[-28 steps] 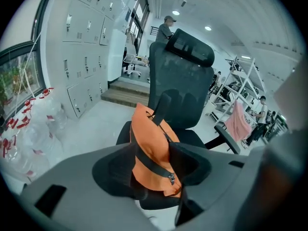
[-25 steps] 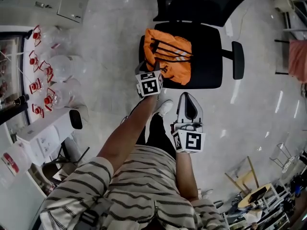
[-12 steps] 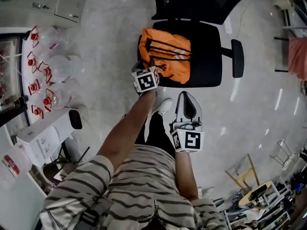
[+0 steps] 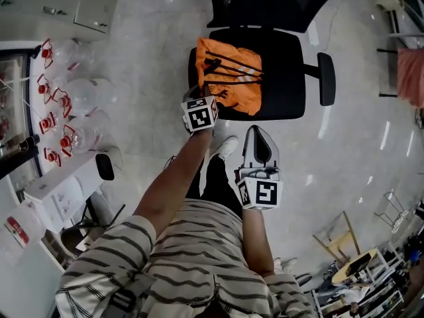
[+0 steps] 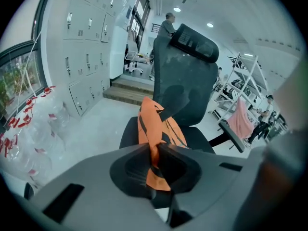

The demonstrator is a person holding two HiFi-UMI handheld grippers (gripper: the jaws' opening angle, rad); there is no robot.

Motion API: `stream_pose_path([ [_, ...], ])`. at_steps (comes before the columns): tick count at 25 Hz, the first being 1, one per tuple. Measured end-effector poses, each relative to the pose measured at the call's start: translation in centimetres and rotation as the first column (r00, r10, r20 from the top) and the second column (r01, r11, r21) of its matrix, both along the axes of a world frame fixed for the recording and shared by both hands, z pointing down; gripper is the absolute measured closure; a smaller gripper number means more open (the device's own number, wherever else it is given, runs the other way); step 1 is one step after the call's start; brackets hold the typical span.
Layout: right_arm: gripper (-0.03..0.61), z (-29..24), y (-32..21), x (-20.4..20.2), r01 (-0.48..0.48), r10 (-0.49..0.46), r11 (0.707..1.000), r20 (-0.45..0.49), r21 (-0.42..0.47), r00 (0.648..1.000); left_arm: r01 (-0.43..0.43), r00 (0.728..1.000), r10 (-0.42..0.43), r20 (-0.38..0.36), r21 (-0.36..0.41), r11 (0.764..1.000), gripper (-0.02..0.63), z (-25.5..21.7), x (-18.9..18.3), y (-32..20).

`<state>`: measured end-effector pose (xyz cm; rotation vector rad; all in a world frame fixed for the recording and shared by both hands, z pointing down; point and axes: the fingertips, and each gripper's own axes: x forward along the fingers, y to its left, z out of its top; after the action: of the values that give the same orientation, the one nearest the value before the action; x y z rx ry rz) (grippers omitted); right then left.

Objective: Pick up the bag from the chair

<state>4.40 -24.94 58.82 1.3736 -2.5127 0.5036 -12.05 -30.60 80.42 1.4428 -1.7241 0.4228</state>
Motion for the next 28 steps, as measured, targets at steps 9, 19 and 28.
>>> stream_pose_path([
  [9, 0.569, -0.3, 0.2, 1.3, -0.032, 0.032, 0.999, 0.017, 0.007, 0.999, -0.039, 0.999, 0.039, -0.005, 0.074, 0.997, 0.574, -2.1, 1.6, -0.6],
  [19, 0.569, -1.4, 0.4, 3.0, -0.057, 0.056, 0.998, 0.019, 0.035, 0.998, -0.046, 0.998, 0.051, -0.039, 0.119, 0.992, 0.575, -4.0, 3.5, -0.8],
  [28, 0.569, -2.4, 0.5, 5.1, -0.102, 0.101, 0.993, 0.024, 0.057, 0.995, -0.089, 0.995, 0.095, -0.031, 0.145, 0.985, 0.575, -5.8, 5.7, -0.8],
])
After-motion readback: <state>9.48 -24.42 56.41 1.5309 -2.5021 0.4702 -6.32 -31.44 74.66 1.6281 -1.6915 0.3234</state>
